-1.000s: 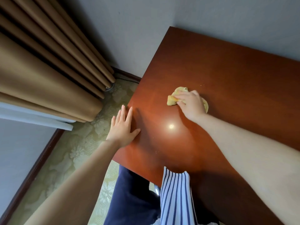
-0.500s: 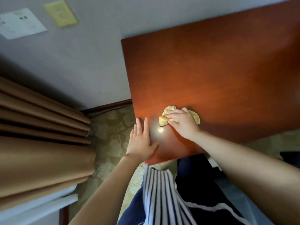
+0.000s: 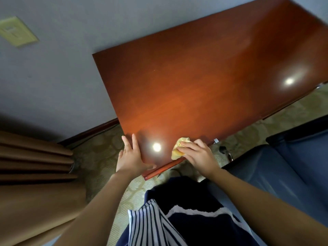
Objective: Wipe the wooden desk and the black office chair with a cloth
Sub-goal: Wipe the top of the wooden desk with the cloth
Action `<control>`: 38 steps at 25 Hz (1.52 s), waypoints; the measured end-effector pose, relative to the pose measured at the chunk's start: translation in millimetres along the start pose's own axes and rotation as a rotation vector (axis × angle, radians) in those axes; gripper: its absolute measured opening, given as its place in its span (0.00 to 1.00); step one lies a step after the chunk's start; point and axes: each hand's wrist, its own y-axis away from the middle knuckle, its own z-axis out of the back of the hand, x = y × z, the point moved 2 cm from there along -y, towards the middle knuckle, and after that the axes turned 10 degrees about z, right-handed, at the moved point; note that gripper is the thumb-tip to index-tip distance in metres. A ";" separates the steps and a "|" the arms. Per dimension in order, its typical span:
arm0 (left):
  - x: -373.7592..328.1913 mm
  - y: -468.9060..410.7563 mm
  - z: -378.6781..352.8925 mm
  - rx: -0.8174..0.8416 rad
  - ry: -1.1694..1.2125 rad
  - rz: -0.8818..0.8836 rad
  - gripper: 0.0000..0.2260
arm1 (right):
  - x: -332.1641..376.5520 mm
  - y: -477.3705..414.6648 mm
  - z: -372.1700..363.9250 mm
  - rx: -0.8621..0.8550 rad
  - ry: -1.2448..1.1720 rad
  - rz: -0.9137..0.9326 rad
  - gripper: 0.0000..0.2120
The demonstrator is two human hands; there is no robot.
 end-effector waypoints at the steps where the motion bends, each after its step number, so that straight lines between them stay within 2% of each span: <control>1: -1.9 -2.0 1.1 -0.011 -0.030 0.010 0.62 | -12.8 5.8 7.6 -0.018 0.006 -0.026 0.15; 6: -14.2 -9.0 1.5 0.018 -0.119 0.018 0.65 | -87.1 10.6 45.5 -0.084 0.083 -0.229 0.13; 12: -16.3 -3.5 -3.9 0.012 -0.217 0.054 0.66 | -171.5 -12.8 66.2 -0.225 0.094 -0.755 0.13; 16: -19.2 1.6 -6.1 0.006 -0.272 0.112 0.65 | -174.4 -43.4 56.7 -0.261 0.060 -0.988 0.15; 18: -22.6 2.8 -5.2 0.002 -0.276 0.143 0.64 | -159.9 -60.2 49.1 -0.224 0.078 -0.919 0.17; 22: -26.9 5.0 -2.5 -0.011 -0.290 0.145 0.64 | -123.1 -79.2 23.4 -0.064 0.104 -0.518 0.18; 30: -27.6 10.4 -2.2 -0.011 -0.315 0.134 0.62 | -26.0 -66.5 -17.7 0.075 0.030 -0.020 0.15; 35: -25.2 12.1 -1.6 -0.005 -0.328 0.129 0.61 | -13.7 -30.4 -13.7 0.073 -0.071 0.213 0.18; 38: -25.0 11.9 -1.6 -0.007 -0.343 0.125 0.61 | -37.7 -14.8 1.5 0.146 -0.065 0.239 0.25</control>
